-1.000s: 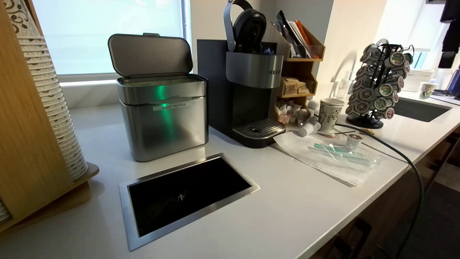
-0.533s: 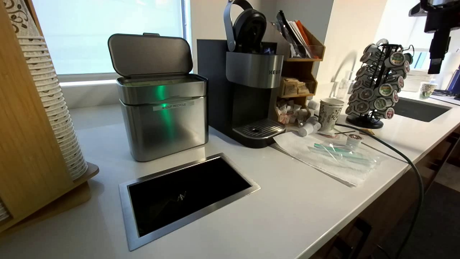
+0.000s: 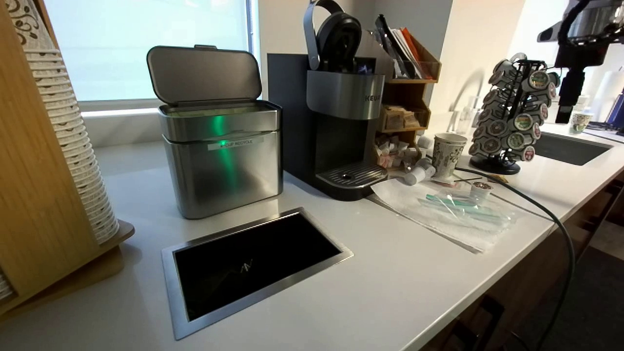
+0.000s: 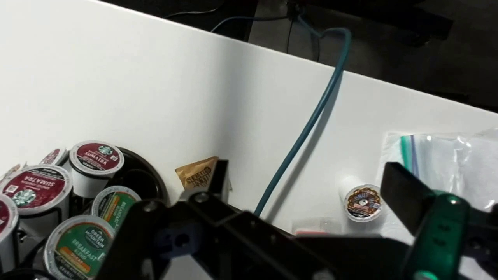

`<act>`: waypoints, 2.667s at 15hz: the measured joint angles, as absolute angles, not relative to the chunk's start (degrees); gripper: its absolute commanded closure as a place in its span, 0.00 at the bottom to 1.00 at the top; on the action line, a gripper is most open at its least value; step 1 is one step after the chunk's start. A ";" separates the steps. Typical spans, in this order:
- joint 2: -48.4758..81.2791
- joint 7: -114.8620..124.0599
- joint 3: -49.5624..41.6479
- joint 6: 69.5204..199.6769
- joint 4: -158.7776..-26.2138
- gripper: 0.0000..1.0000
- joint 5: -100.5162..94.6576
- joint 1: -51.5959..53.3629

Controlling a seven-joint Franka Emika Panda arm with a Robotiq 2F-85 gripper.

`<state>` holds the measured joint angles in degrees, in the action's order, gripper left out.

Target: Put the brown sachet in the middle shelf

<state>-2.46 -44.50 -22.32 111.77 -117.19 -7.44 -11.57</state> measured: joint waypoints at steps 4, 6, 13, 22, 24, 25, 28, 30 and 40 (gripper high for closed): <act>1.57 -49.54 -21.21 122.83 -121.52 0.00 -7.37 -13.31; 4.08 -51.01 -20.54 124.76 -122.51 0.00 -7.36 -14.07; 4.77 -50.96 -19.32 124.78 -121.82 0.00 -7.67 -14.98; 8.94 -54.03 -17.74 140.50 -126.45 0.00 -17.29 -15.58; 8.97 -54.03 -17.60 140.50 -126.23 0.00 -17.29 -15.68; 8.93 -54.02 -17.50 140.50 -126.13 0.00 -17.29 -15.68; 9.11 -53.00 -17.29 140.95 -126.05 0.00 -17.15 -15.77; 9.69 -51.63 -17.24 142.87 -126.13 0.00 -17.15 -15.88; 16.18 -44.00 -16.24 154.05 -126.15 0.17 -16.79 -17.02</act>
